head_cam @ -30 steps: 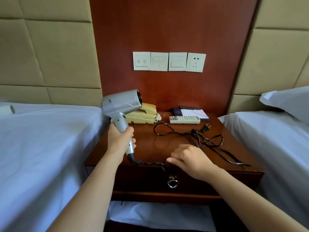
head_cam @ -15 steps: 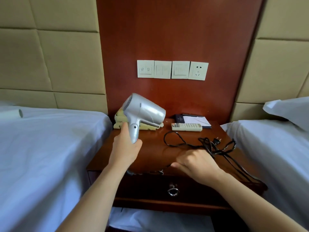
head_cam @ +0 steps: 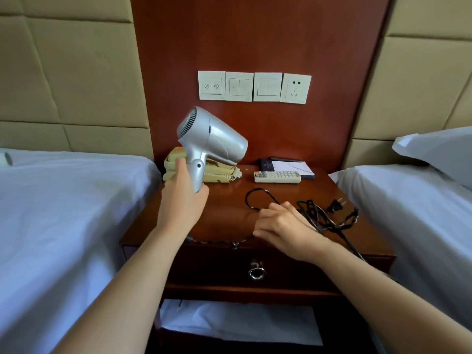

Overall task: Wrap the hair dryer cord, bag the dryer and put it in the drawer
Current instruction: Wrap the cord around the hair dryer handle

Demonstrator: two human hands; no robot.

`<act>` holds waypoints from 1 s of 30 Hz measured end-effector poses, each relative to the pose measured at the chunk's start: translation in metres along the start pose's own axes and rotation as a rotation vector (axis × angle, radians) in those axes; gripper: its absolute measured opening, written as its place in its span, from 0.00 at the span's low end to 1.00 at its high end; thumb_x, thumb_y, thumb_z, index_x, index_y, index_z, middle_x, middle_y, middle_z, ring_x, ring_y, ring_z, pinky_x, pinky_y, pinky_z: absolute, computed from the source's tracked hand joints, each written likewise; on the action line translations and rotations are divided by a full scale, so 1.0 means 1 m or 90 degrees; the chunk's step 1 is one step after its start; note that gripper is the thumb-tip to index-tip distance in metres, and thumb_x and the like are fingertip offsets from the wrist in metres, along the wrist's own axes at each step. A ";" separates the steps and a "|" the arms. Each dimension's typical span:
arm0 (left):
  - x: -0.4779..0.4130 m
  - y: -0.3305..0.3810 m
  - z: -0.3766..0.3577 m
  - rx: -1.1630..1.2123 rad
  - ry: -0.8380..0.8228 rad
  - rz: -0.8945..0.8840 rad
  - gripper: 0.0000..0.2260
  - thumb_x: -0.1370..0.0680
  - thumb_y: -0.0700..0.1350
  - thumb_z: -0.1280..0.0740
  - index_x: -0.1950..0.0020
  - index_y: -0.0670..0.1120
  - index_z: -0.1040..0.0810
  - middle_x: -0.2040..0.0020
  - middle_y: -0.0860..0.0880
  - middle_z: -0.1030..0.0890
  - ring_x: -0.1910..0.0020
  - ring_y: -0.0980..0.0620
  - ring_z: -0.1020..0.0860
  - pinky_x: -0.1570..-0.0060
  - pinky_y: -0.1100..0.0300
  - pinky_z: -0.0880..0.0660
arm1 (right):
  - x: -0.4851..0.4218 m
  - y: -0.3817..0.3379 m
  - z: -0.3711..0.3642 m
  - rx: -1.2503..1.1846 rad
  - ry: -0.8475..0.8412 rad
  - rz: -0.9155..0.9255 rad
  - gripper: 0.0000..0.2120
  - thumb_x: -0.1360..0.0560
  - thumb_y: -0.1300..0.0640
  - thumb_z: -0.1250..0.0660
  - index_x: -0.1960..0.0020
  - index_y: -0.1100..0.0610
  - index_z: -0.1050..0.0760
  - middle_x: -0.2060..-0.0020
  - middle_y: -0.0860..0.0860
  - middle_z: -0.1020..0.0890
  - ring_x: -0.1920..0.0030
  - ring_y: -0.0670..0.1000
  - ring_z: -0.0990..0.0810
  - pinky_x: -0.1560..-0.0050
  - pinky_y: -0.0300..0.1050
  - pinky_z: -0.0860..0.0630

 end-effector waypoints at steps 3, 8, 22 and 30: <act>-0.001 0.007 -0.002 -0.051 0.003 -0.034 0.21 0.25 0.41 0.36 0.34 0.43 0.37 0.54 0.40 0.25 0.56 0.35 0.24 0.62 0.53 0.35 | -0.002 0.005 0.002 -0.129 -0.095 -0.086 0.12 0.21 0.49 0.41 0.59 0.51 0.26 0.63 0.46 0.24 0.61 0.49 0.25 0.60 0.43 0.31; -0.001 0.008 -0.010 -0.109 -0.008 -0.087 0.18 0.25 0.41 0.36 0.37 0.42 0.37 0.53 0.38 0.24 0.55 0.33 0.23 0.64 0.53 0.36 | -0.010 0.014 0.014 -0.229 -0.215 -0.125 0.18 0.21 0.49 0.41 0.70 0.47 0.32 0.71 0.46 0.26 0.68 0.45 0.27 0.61 0.43 0.29; 0.006 0.013 -0.031 -0.010 -0.321 -0.090 0.11 0.26 0.46 0.34 0.50 0.54 0.35 0.59 0.47 0.26 0.66 0.49 0.28 0.70 0.57 0.35 | -0.005 0.035 0.042 0.177 0.105 -0.113 0.24 0.27 0.35 0.45 0.69 0.53 0.30 0.76 0.51 0.21 0.71 0.57 0.21 0.71 0.40 0.39; 0.018 0.011 -0.035 0.144 -0.474 -0.016 0.10 0.23 0.52 0.34 0.50 0.45 0.26 0.69 0.49 0.28 0.77 0.54 0.33 0.79 0.63 0.37 | -0.002 0.046 0.053 0.167 0.223 -0.139 0.26 0.29 0.34 0.47 0.70 0.53 0.26 0.78 0.51 0.24 0.75 0.55 0.23 0.77 0.38 0.43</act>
Point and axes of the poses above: each hand's wrist, its own x-axis away from the middle knuckle, its own z-axis out of the back of the hand, y = z × x, the point moved 2 cm from there along -x, towards the middle knuckle
